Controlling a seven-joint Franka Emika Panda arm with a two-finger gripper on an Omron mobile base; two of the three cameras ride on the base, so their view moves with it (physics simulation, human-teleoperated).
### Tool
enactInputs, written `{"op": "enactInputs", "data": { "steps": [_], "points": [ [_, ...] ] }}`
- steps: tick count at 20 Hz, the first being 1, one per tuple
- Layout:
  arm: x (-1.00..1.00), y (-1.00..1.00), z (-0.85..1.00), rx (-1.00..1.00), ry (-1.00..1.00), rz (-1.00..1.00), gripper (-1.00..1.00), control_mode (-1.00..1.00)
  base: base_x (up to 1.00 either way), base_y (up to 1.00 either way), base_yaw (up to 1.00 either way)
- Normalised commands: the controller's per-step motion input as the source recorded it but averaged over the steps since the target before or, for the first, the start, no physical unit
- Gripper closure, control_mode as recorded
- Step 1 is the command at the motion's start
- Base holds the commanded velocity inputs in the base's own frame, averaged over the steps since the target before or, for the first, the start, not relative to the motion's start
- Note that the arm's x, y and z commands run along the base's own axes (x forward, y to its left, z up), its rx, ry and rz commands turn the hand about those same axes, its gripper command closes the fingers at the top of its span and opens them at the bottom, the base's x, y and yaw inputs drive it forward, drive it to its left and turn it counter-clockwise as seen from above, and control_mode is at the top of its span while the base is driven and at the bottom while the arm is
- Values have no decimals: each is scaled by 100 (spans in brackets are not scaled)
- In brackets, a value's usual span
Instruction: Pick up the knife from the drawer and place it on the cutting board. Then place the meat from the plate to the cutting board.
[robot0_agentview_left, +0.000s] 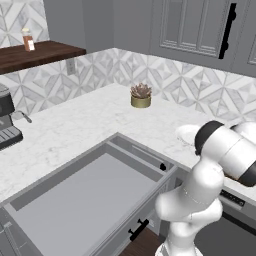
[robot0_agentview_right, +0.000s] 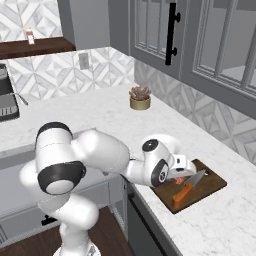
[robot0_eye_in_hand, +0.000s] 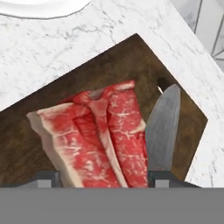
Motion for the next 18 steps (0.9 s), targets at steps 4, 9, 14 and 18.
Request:
{"op": "enactInputs", "data": {
  "steps": [4, 9, 14, 18],
  "points": [
    [-13, 0, 33, 1, 0, 0, -100, -100, 0, 0, 0],
    [-1, 0, 56, 4, 0, 0, -100, -100, 0, 0, 0],
    [-24, 35, 86, 2, 0, 0, -100, -100, 0, 0, 0],
    [-22, 96, 80, 0, 0, 0, -100, -100, 0, 0, 0]
  ]
}}
